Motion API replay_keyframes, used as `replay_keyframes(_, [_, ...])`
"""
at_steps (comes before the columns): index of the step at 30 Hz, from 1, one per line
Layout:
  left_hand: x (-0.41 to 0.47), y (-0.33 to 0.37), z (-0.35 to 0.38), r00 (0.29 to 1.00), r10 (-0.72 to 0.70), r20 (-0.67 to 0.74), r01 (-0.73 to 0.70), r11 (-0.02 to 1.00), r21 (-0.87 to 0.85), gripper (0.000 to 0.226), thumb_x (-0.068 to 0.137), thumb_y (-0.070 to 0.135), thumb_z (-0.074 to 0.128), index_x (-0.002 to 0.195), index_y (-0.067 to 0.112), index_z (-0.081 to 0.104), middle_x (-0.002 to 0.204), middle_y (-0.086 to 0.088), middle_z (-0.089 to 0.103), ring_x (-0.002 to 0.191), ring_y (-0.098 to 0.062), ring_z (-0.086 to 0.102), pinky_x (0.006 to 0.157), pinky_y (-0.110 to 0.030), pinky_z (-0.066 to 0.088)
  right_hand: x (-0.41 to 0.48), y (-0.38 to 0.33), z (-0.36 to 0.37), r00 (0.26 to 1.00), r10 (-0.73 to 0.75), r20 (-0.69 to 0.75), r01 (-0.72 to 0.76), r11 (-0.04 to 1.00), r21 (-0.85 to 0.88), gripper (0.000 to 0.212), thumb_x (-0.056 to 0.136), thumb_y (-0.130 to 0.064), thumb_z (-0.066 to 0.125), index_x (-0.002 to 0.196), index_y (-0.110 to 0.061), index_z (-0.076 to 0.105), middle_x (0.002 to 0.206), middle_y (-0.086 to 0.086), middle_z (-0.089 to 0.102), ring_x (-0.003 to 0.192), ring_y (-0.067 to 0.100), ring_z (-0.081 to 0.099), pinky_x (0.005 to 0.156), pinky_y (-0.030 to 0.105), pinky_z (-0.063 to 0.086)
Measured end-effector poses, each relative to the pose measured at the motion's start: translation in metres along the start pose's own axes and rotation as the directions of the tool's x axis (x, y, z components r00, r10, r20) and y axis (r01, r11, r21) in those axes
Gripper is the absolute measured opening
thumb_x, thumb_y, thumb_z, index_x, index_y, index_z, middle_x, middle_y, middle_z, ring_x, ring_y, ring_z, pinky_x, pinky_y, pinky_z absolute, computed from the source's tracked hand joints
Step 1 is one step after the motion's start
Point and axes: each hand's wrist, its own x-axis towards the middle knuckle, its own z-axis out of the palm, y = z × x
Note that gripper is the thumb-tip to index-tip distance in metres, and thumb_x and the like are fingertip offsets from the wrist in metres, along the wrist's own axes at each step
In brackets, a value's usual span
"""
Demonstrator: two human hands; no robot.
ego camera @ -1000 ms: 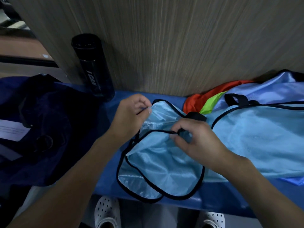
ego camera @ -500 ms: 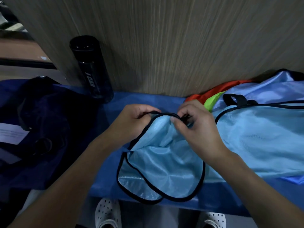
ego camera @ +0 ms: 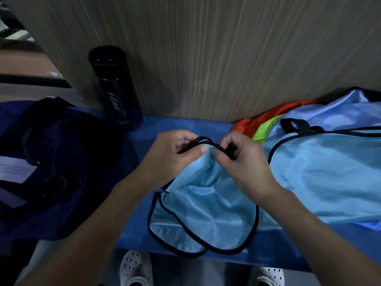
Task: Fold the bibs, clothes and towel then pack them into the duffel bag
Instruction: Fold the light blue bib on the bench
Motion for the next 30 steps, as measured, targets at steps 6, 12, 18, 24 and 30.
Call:
replay_keyframes(6, [0.001,-0.004,0.004,0.995,0.073,-0.072,-0.066,0.994,0.088,0.009,0.091,0.016,0.07,0.085,0.011,0.072,0.075,-0.005,0.071,0.074,-0.027,0.067,0.072,-0.045,0.054,-0.009,-0.003,-0.004,0.999,-0.037,0.0,0.037,0.998,-0.044,0.03,0.082,-0.015,0.077,0.104,-0.019,0.058,0.095,-0.008,0.058,0.079,0.008,0.057,0.067,0.013,0.043])
replay_keyframes(12, [-0.001,-0.002,0.006,0.991,0.069,-0.118,-0.058,0.994,0.092,0.011,0.091,0.017,0.07,0.083,0.008,0.071,0.077,-0.013,0.071,0.078,-0.037,0.066,0.075,-0.054,0.053,-0.051,0.0,-0.038,0.96,-0.157,0.232,0.184,0.978,-0.101,0.018,0.08,-0.001,0.073,0.084,-0.015,0.063,0.082,-0.01,0.058,0.074,0.006,0.055,0.067,0.013,0.039])
replay_keyframes(18, [-0.012,0.0,0.012,0.992,0.096,-0.086,-0.085,0.989,0.122,0.013,0.091,0.018,0.07,0.081,0.011,0.071,0.076,-0.016,0.07,0.076,-0.042,0.064,0.07,-0.057,0.053,-0.094,0.033,-0.049,0.835,-0.111,0.538,0.25,0.949,-0.192,0.024,0.07,-0.028,0.079,0.091,-0.019,0.073,0.1,-0.01,0.067,0.098,0.008,0.059,0.084,0.029,0.049])
replay_keyframes(24, [-0.021,0.004,0.019,0.995,0.074,-0.063,-0.065,0.989,0.13,0.016,0.092,0.017,0.069,0.081,0.006,0.07,0.076,-0.019,0.068,0.07,-0.037,0.064,0.068,-0.049,0.052,-0.098,0.046,-0.044,0.785,-0.108,0.61,0.347,0.892,-0.288,0.026,0.067,-0.025,0.081,0.091,-0.028,0.073,0.12,-0.008,0.058,0.118,0.014,0.051,0.096,0.037,0.046])
replay_keyframes(30, [-0.022,0.007,0.021,0.997,0.06,-0.055,-0.052,0.99,0.133,0.015,0.093,0.016,0.069,0.081,0.007,0.071,0.076,-0.017,0.069,0.067,-0.031,0.063,0.066,-0.043,0.052,-0.092,0.039,-0.043,0.867,-0.145,0.478,0.255,0.951,-0.175,0.004,0.081,-0.019,0.07,0.08,-0.016,0.071,0.104,-0.004,0.065,0.102,0.011,0.056,0.09,0.027,0.045])
